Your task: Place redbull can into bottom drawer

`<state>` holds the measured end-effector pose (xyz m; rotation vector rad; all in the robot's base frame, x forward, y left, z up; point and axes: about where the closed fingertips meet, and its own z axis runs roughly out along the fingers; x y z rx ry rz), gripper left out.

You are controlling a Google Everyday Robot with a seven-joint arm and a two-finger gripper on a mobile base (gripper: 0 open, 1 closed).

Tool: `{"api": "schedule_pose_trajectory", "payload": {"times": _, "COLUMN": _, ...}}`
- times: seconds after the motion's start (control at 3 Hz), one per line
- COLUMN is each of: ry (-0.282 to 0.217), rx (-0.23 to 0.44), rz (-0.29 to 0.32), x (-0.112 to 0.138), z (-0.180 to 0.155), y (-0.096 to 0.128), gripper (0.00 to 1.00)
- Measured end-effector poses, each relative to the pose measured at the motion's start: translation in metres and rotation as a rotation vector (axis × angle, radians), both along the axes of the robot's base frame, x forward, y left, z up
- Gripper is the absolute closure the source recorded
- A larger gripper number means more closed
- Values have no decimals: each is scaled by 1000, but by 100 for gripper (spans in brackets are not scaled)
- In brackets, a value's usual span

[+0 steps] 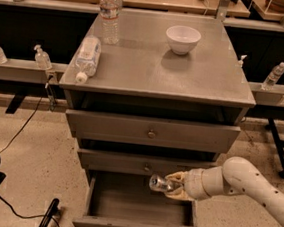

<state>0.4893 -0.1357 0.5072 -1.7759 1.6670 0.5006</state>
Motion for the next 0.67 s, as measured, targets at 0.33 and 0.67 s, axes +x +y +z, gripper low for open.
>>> {"api": "schedule_pose_trajectory", "payload": {"times": 0.33, "ry": -8, "rx": -8, "rz": 12, "x": 2, "z": 3, "y": 3, "gripper": 100}}
{"api": "schedule_pose_trajectory", "payload": {"times": 0.67, "ry": 11, "rx": -10, "rz": 16, "x": 7, "z": -15, "y": 4, "gripper": 100}}
